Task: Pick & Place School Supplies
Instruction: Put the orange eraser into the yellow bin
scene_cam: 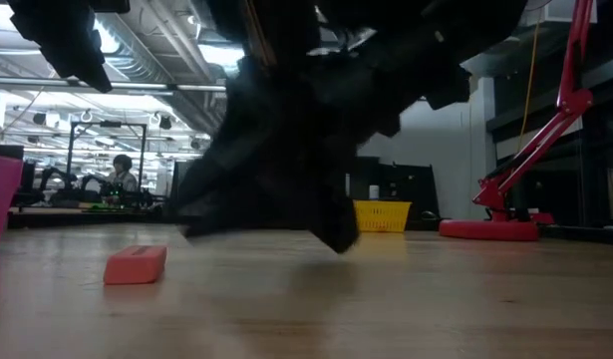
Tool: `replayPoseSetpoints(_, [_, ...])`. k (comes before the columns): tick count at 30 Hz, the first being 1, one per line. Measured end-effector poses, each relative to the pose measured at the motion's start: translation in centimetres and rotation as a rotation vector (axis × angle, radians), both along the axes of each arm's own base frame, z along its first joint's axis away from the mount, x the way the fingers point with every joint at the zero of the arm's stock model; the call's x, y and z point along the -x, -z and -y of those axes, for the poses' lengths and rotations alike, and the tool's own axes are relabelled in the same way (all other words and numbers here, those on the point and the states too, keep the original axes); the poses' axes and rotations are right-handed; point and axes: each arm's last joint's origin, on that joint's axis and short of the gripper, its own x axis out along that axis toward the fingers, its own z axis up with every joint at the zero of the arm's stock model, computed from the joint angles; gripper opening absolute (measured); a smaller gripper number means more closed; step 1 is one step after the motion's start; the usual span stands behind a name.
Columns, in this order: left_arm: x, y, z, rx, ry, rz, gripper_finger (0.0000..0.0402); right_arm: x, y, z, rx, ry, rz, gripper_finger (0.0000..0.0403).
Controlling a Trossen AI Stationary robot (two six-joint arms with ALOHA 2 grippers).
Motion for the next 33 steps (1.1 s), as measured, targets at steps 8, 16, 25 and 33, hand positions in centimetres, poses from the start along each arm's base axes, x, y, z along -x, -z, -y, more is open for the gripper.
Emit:
replayPoseSetpoints(8, [-0.1, 0.1, 0.0, -0.010, 0.009, -0.006, 0.0006, -0.6, -0.6, -0.1, -0.060, -0.063, 0.080, 0.0098])
replayPoseSetpoints(16, [0.0, 0.9, 0.0, -0.004, 0.004, -0.025, 0.0006, -1.1, 0.4, 0.0, -0.119, -0.061, 0.105, 0.0098])
replayPoseSetpoints(25, [-0.6, 0.5, 0.4, 0.084, 0.002, 0.044, 0.0006, -1.4, 1.1, 1.0, -0.094, -0.020, 0.069, 0.0098])
replayPoseSetpoints(33, [-1.0, 0.5, 0.6, 0.111, -0.015, 0.070, 0.0006, -1.0, 2.2, -0.1, -0.082, -0.032, 0.044, 0.0098])
